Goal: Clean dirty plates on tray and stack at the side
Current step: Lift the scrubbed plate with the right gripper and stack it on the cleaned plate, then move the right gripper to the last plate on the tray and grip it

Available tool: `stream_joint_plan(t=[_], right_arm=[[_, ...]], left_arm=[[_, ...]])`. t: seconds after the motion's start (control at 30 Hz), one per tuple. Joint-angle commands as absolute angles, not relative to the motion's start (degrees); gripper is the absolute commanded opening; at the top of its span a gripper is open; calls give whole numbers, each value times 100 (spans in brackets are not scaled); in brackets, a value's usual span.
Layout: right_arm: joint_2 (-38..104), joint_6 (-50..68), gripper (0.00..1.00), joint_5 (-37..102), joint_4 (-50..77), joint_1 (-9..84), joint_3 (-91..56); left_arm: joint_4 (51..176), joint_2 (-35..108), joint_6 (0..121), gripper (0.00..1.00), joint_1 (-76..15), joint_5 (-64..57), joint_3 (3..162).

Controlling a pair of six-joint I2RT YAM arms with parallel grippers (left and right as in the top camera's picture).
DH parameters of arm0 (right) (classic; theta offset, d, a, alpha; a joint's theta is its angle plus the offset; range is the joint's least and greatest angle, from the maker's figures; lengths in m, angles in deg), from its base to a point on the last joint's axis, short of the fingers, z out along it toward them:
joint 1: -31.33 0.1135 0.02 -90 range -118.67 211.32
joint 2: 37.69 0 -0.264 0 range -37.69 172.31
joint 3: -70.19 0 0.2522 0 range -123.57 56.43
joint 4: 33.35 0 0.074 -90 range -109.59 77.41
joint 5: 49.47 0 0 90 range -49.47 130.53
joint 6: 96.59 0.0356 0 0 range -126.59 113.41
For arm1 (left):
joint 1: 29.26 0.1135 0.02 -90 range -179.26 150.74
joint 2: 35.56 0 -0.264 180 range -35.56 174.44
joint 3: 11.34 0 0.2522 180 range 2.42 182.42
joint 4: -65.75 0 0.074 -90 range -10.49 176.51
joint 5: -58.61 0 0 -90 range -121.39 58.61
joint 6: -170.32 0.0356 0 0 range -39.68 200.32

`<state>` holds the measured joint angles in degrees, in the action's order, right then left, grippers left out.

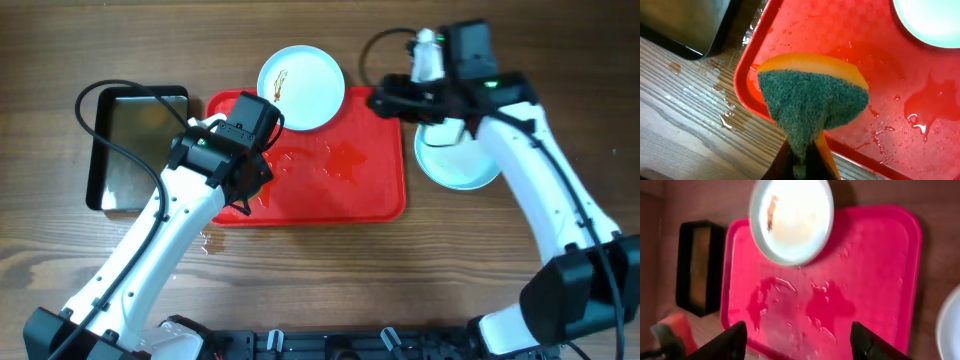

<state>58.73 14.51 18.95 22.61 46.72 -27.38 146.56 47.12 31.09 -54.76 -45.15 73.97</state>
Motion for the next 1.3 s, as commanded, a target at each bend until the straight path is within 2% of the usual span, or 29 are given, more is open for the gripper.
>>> stream_joint_plan(t=[0.0,0.17,0.3,0.4,0.47,0.5,0.53,0.6,0.7,0.8,0.9,1.03,1.1,1.27], right_arm=[[6411,2395,72,3213,1594,5040,-2898],[7886,3145,71,3031,-371,5258,-2898],[8789,3407,62,3027,-957,5348,-2898],[9130,3405,43,3073,-1011,5435,-2898],[9198,3398,33,3071,-1009,5485,-2898],[9222,3396,15,3073,-965,5525,-2898],[9222,3398,4,3071,-880,5560,-2898],[9217,3394,4,3064,-561,5627,-2898],[9206,3309,4,3020,567,5665,-2898],[9196,2581,4,2461,1428,5665,-2898],[9180,2493,4,2378,2230,5665,-2898],[9180,2321,4,2719,2689,5667,-2895],[9182,2343,4,2747,2696,5665,-2895],[9182,1989,4,2787,2320,5667,-2895]], left_arm=[[14636,4749,3013,4,-5450,-4530,7366],[14638,4749,3013,4,-5454,-4530,7366],[14636,4749,3013,4,-5454,-4530,7366],[14603,4749,3015,4,-5454,-4530,7366],[14597,4749,3015,4,-5454,-4530,7366],[14599,4751,3013,4,-5454,-4530,7366],[14599,4751,3015,4,-5454,-4530,7366],[14599,4749,3015,4,-5454,-4530,7366],[14601,4751,3015,4,-5454,-4530,7366],[14597,4751,3015,4,-5454,-4530,7366],[14380,4751,3146,4,-5454,-4554,7364],[13239,4784,4036,4,-5454,-4480,6890],[12258,4841,4342,4,-5454,-4172,6332],[10520,5284,4407,4,-5454,-3658,5886]])
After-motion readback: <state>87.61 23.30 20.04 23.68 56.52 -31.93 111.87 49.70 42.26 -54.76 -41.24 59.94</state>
